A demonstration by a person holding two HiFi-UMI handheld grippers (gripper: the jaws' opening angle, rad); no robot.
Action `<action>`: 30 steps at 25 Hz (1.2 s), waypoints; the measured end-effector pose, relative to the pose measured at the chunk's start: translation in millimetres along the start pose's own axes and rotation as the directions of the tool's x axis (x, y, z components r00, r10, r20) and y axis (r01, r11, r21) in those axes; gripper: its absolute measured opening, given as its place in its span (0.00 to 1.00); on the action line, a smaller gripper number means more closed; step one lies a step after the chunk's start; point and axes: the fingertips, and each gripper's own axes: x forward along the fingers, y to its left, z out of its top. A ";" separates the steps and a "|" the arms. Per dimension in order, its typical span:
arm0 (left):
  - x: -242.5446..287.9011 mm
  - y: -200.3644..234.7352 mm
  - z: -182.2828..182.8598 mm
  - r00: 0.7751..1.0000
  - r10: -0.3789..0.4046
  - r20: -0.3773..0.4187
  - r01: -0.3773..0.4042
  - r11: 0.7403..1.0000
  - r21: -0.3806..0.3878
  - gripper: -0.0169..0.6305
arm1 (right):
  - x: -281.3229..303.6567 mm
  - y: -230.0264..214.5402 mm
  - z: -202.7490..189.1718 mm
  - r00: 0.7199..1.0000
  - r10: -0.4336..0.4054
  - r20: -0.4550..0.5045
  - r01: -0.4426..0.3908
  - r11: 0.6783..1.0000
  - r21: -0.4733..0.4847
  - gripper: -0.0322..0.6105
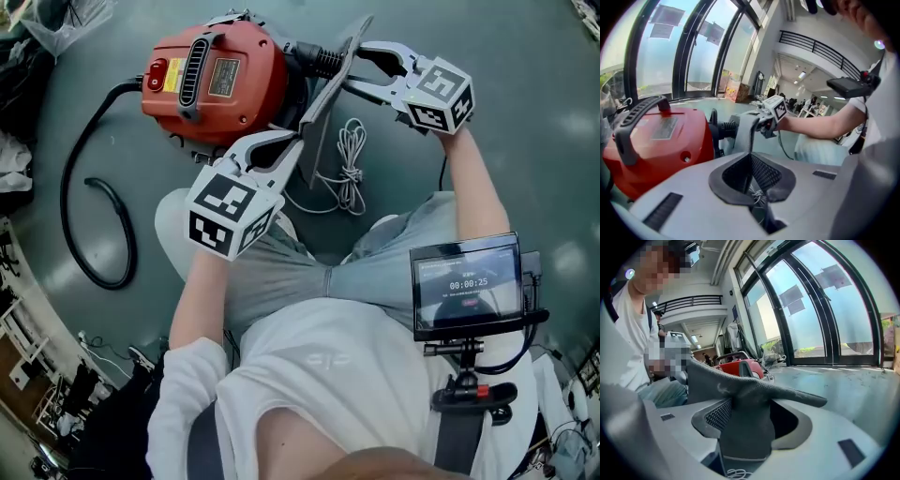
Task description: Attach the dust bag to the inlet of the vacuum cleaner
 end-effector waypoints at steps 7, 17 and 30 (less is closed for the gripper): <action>-59.7 15.5 137.6 0.835 -0.204 0.511 0.147 0.978 0.150 0.05 | -2.9 4.3 -1.3 0.999 -0.027 -0.044 0.021 0.992 -0.123 0.42; 0.4 51.8 190.0 0.750 -0.369 0.549 0.306 0.929 0.206 0.05 | 13.2 -0.6 10.2 0.998 0.049 0.041 -0.047 0.998 -0.045 0.42; -24.3 58.4 205.8 0.641 -0.365 0.675 0.428 0.900 0.080 0.04 | 5.8 7.5 0.6 0.998 0.061 -0.032 -0.066 0.974 -0.215 0.45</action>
